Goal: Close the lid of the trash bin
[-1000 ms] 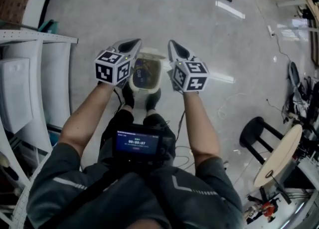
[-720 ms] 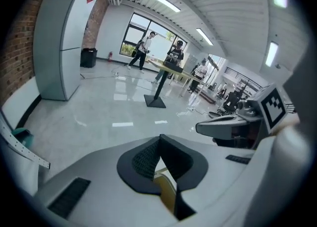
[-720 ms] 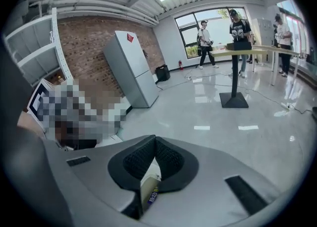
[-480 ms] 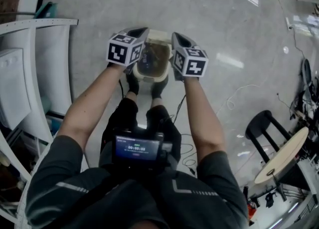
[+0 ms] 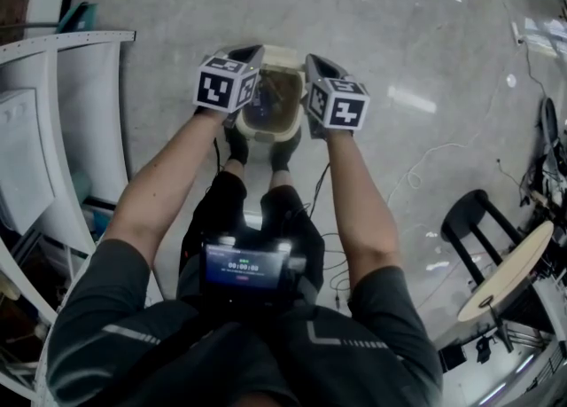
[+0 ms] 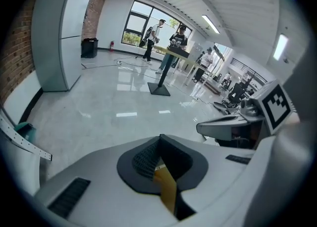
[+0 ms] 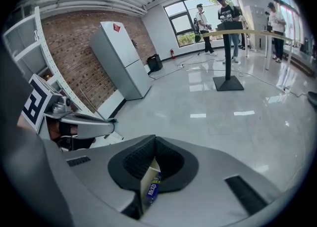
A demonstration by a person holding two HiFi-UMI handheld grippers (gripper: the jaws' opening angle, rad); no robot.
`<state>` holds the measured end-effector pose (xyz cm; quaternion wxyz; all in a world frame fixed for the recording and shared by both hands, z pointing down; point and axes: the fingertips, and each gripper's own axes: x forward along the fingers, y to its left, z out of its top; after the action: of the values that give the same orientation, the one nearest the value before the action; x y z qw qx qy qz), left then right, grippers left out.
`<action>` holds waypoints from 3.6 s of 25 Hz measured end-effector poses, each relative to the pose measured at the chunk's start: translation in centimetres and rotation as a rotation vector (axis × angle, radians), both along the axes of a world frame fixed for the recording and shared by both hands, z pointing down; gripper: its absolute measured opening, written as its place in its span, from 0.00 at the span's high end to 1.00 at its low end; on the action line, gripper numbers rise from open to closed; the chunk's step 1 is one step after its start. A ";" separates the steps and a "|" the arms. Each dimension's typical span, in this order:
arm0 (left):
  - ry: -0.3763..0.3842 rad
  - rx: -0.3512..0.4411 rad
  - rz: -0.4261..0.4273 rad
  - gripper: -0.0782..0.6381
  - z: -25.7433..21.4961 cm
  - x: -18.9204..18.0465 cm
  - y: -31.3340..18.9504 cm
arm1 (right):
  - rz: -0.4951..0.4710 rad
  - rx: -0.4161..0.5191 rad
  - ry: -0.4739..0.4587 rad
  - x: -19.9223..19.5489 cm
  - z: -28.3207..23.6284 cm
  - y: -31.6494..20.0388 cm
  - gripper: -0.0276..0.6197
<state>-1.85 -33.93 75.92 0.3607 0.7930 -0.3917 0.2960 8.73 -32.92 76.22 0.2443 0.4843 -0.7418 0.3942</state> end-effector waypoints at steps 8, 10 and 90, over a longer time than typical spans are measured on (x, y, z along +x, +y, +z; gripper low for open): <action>0.019 -0.046 -0.022 0.90 0.4 -0.2 2.9 | 0.016 -0.025 0.007 0.3 0.6 2.8 0.94; 0.017 -0.062 -0.001 0.90 0.6 0.1 4.3 | -0.005 -0.041 0.026 0.2 0.8 4.1 0.94; -0.100 -0.190 0.114 0.90 6.3 -0.9 15.8 | -0.061 -0.252 0.069 -0.1 7.9 16.5 0.94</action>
<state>-2.75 -18.15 82.22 0.3966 0.7605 -0.3335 0.3912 8.63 -16.40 84.08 0.3408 0.4402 -0.6918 0.4598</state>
